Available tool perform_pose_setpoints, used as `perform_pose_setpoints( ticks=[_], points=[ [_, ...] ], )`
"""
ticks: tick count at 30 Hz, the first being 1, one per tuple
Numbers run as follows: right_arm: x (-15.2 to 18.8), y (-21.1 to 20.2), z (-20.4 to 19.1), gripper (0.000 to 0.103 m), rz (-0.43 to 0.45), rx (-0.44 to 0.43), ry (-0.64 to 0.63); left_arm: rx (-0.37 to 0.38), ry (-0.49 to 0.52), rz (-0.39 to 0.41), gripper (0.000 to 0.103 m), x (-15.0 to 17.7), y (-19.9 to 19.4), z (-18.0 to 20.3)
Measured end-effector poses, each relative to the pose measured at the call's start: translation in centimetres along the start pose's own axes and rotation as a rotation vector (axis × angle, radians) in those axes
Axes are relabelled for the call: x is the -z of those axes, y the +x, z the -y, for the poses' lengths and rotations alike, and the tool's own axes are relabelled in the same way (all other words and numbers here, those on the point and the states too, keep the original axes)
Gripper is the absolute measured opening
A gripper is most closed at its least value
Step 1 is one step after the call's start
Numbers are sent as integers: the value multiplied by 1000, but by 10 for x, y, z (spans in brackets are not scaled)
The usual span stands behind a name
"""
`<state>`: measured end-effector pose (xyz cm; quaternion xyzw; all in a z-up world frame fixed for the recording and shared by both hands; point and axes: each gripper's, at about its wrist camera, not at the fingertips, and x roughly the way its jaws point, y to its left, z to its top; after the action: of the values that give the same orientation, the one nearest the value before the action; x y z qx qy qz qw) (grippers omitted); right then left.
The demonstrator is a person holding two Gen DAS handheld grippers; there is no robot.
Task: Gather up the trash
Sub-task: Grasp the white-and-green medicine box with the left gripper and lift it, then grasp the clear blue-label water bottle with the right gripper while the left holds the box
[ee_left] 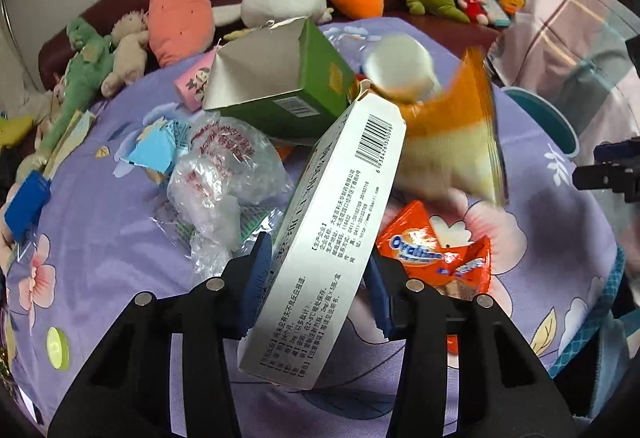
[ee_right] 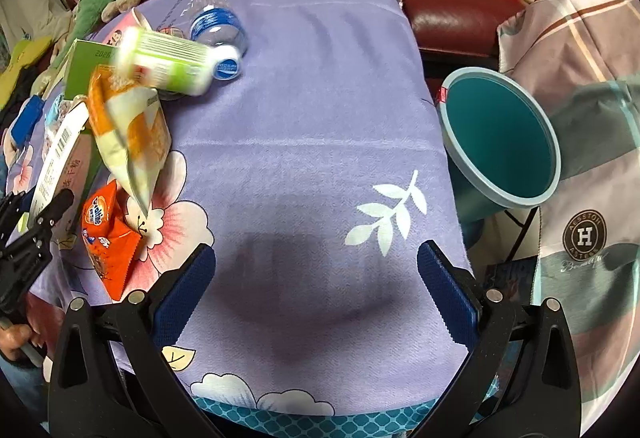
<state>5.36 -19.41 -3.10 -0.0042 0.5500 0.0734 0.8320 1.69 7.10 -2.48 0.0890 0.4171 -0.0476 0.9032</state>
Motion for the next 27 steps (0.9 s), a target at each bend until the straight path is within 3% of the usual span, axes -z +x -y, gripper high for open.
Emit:
perform_pose_setpoints(
  ticks=[8,13,22,27],
  points=[
    [-5,-1,-2,97,-1,-7,-16,49,-65,-55,46,-10,21,-8],
    [-16,-3,-2,97,-6,-34,-40,158,-136,-54,35,-11,4,-16],
    [-48,-15,-2,97,16,-90,-41,223,-115,36,33,-32,-42,-10],
    [-56,-16,-4,97,23,-105,-35,235,-111,-33,33,-33,-14,-5]
  ],
)
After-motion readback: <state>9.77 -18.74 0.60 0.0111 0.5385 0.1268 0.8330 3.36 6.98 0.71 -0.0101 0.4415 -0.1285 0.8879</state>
